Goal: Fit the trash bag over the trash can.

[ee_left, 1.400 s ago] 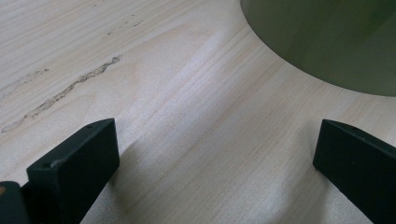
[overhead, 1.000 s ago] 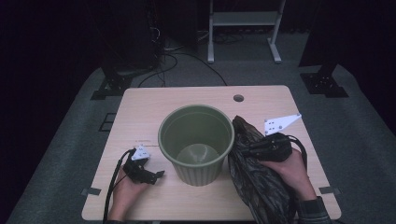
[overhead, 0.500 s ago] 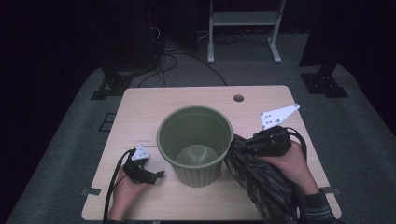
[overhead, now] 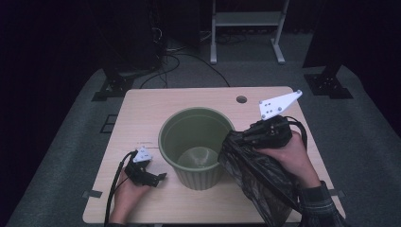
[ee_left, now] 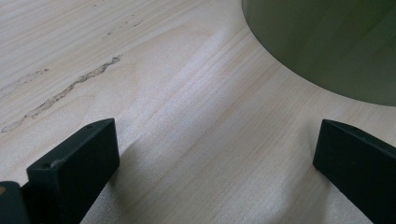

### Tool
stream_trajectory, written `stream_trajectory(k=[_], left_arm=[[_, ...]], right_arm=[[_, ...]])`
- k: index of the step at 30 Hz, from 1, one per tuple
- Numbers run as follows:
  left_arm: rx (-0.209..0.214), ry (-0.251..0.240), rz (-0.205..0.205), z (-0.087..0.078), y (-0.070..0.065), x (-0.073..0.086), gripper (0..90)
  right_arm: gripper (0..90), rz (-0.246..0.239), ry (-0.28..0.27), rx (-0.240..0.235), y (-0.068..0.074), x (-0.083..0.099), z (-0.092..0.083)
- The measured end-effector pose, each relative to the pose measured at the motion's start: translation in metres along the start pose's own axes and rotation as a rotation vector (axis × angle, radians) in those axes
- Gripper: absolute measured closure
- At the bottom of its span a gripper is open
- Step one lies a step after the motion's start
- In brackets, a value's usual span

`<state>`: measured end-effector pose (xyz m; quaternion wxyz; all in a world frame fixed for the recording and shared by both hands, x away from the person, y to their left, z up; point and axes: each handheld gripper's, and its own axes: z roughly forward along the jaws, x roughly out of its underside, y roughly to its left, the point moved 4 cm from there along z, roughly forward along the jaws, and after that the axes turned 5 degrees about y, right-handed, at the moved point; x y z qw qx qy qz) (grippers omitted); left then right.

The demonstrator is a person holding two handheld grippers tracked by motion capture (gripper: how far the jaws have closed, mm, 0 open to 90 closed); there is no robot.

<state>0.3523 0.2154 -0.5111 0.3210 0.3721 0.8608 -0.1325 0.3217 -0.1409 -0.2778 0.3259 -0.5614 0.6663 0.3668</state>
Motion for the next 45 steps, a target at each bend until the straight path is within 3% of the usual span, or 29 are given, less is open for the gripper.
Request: stream_trajectory(k=[9,23,32,36,39,45], left_arm=[[0.000,0.000,0.000,0.000,0.000,0.000,0.0],[0.004,0.001,0.004,0.000,0.000,0.000,0.0],[0.004,-0.001,0.007,0.000,-0.001,0.000,0.0],[0.006,-0.001,0.008,0.000,-0.001,0.000,0.0],[0.007,-0.001,0.010,0.000,-0.001,0.000,0.0],[0.009,-0.002,0.011,0.000,-0.001,0.000,0.0]], right_arm=[[88.9,-0.060,-0.003,-0.050,-0.003,-0.039,0.018],[89.0,-0.107,-0.042,-0.138,-0.011,-0.097,0.054],[89.0,-0.113,-0.074,-0.232,-0.020,-0.137,0.092],[89.0,-0.106,-0.091,-0.270,-0.020,-0.142,0.107],[88.9,-0.102,-0.086,-0.274,-0.021,-0.139,0.113],[88.6,-0.040,-0.068,-0.257,-0.034,-0.112,0.114]])
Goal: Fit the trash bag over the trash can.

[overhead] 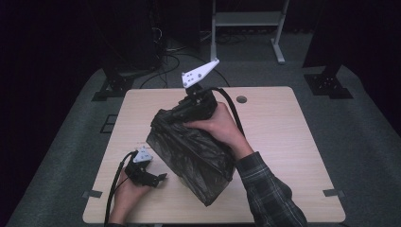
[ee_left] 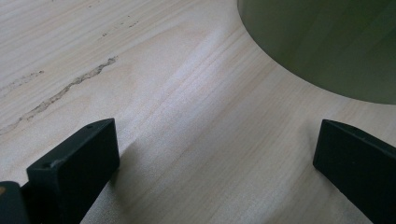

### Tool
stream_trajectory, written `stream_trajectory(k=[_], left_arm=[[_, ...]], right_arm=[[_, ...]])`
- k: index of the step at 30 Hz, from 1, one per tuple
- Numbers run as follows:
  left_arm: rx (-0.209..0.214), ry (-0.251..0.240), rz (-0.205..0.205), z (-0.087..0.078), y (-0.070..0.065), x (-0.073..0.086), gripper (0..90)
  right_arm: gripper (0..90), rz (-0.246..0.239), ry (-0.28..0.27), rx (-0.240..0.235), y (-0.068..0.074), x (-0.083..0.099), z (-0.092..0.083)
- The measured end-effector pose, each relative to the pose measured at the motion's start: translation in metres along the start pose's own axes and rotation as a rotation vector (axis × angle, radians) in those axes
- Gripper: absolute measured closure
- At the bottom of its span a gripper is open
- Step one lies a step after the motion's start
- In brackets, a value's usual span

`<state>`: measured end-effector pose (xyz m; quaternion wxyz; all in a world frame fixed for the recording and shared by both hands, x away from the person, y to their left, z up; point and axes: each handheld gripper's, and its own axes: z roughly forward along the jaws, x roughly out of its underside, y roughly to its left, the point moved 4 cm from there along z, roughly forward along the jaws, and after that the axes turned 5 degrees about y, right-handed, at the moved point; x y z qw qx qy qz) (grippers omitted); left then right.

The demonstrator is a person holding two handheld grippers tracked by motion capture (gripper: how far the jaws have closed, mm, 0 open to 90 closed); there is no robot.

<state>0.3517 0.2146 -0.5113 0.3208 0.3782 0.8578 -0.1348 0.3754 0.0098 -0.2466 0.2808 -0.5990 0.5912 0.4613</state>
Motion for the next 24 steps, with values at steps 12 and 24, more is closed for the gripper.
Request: stream_trajectory(k=[12,24], left_arm=[[0.000,0.001,0.000,0.000,0.000,0.000,0.0],[0.000,0.002,0.001,0.000,0.000,0.000,0.0]], right_arm=[[66.5,0.090,0.138,0.180,-0.011,0.045,-0.017],[47.3,0.108,0.168,0.313,-0.010,0.072,-0.041]])
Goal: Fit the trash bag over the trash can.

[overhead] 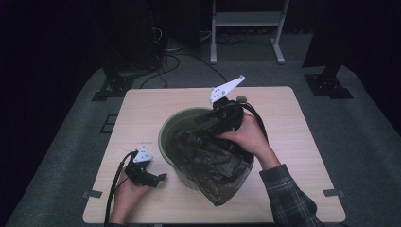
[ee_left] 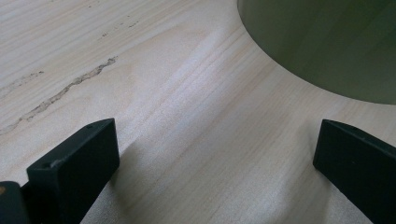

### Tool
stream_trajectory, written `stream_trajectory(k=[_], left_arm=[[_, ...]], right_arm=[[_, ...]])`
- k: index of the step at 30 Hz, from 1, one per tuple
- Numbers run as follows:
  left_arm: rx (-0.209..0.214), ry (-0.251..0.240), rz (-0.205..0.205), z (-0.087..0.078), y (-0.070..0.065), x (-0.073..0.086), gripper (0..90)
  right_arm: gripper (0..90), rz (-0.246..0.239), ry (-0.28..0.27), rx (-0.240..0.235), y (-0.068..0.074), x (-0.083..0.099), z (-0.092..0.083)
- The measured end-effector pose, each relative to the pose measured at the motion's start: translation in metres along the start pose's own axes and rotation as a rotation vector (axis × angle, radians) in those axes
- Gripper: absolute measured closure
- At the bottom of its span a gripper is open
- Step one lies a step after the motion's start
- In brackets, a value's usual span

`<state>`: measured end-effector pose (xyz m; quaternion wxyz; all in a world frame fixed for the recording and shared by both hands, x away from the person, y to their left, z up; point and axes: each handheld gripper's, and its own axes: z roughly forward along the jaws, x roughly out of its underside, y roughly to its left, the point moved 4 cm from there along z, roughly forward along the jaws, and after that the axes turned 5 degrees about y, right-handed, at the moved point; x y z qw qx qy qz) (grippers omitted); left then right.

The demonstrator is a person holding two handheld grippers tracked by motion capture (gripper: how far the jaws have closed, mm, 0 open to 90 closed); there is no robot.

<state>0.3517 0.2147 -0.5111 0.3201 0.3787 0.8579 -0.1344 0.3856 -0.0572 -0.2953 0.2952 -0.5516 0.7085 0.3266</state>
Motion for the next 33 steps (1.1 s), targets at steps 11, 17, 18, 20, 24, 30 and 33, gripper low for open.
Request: stream_trajectory(k=[11,17,18,20,24,30,33], left_arm=[[0.058,-0.115,-0.060,-0.029,0.005,-0.004,2.6],[0.094,-0.179,-0.071,-0.057,0.006,-0.015,10.7],[0.096,-0.184,-0.071,-0.061,0.006,-0.017,12.4],[0.095,-0.187,-0.056,-0.069,0.004,-0.022,14.9],[0.113,-0.188,-0.031,-0.086,0.001,-0.032,27.1],[0.134,-0.221,0.022,-0.115,-0.006,-0.052,43.4],[0.151,-0.222,0.051,-0.125,-0.010,-0.065,50.5]], right_arm=[[44.8,0.024,-0.061,0.065,0.010,0.030,-0.048],[44.2,0.047,-0.090,0.084,0.010,0.043,-0.064],[44.2,0.050,-0.092,0.088,0.010,0.045,-0.066],[43.6,0.058,-0.098,0.098,0.009,0.050,-0.070],[43.2,0.082,-0.105,0.110,0.008,0.061,-0.078],[42.6,0.107,-0.113,0.128,0.006,0.074,-0.087],[42.6,0.119,-0.114,0.138,0.006,0.081,-0.092]])
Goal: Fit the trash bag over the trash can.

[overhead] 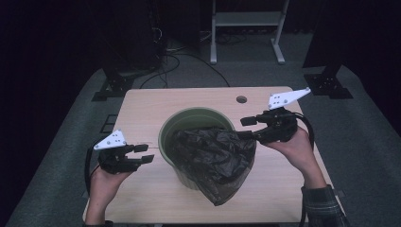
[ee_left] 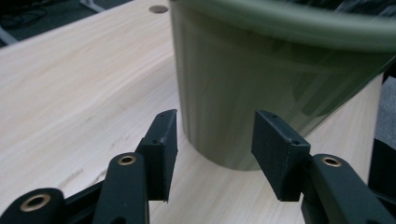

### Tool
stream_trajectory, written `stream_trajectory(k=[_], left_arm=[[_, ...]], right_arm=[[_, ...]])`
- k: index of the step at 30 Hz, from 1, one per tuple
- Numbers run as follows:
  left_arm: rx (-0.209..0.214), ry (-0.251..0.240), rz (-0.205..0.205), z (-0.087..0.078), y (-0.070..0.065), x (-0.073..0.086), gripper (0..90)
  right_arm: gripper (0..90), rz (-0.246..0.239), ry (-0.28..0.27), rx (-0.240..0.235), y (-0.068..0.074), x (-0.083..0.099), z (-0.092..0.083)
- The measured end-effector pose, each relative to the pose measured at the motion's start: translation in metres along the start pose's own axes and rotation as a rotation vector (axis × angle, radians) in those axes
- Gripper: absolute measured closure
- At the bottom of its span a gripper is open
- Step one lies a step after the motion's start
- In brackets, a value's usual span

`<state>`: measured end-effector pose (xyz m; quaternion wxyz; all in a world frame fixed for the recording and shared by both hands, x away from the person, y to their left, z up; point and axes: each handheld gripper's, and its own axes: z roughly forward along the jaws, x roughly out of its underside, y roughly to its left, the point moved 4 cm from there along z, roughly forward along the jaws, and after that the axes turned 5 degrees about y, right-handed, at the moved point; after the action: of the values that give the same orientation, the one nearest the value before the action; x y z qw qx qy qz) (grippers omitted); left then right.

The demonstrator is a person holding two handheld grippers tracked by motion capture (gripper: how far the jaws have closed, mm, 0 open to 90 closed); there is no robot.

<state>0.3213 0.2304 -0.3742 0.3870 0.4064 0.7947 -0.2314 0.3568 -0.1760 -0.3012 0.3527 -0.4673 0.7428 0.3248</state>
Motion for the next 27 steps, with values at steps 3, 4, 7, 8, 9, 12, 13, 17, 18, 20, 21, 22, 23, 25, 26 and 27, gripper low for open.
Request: stream_trajectory(k=[3,4,7,8,9,12,13,17,18,20,21,22,23,25,26,27], left_arm=[[0.006,-0.008,0.030,-0.006,-0.005,-0.016,49.5],[0.009,-0.017,0.049,-0.010,-0.007,-0.026,49.0],[0.012,-0.022,0.071,-0.013,-0.010,-0.036,48.3],[0.016,-0.026,0.083,-0.014,-0.012,-0.041,47.5],[0.025,-0.034,0.092,-0.014,-0.014,-0.046,46.9],[0.031,-0.039,0.123,-0.014,-0.020,-0.060,45.3],[0.033,-0.038,0.138,-0.013,-0.022,-0.066,45.3],[0.038,-0.037,0.175,-0.009,-0.026,-0.085,45.1],[0.041,-0.032,0.189,-0.007,-0.026,-0.090,45.1],[0.051,-0.020,0.214,-0.001,-0.028,-0.102,45.4],[0.051,-0.020,0.214,-0.001,-0.028,-0.102,45.7],[0.060,-0.016,0.219,0.003,-0.029,-0.106,45.7],[0.066,-0.014,0.224,0.006,-0.029,-0.108,45.8],[0.077,0.001,0.232,0.015,-0.030,-0.111,47.1],[0.080,0.007,0.232,0.018,-0.030,-0.112,47.5],[0.086,0.017,0.236,0.022,-0.029,-0.112,48.2]], right_arm=[[42.6,0.006,-0.006,0.004,-0.001,0.003,-0.003],[42.6,0.009,-0.007,0.007,-0.002,0.004,-0.003],[42.6,0.014,-0.007,0.010,-0.003,0.005,-0.005],[42.6,0.014,-0.007,0.011,-0.004,0.006,-0.005],[42.6,0.017,-0.009,0.011,-0.004,0.007,-0.006],[42.0,0.029,-0.007,0.015,-0.006,0.010,-0.007],[41.9,0.030,-0.005,0.017,-0.007,0.012,-0.007],[41.5,0.046,-0.011,0.018,-0.009,0.018,-0.009],[40.8,0.055,-0.013,0.017,-0.010,0.022,-0.010],[40.2,0.069,-0.017,0.006,-0.011,0.026,-0.011],[40.2,0.069,-0.017,0.006,-0.011,0.026,-0.011],[38.9,0.072,-0.016,0.006,-0.012,0.027,-0.011],[38.3,0.080,-0.015,0.006,-0.012,0.029,-0.011],[38.1,0.092,-0.016,-0.007,-0.013,0.031,-0.010],[40.1,0.101,-0.016,-0.015,-0.014,0.032,-0.009],[41.5,0.103,-0.014,-0.029,-0.014,0.033,-0.008]])
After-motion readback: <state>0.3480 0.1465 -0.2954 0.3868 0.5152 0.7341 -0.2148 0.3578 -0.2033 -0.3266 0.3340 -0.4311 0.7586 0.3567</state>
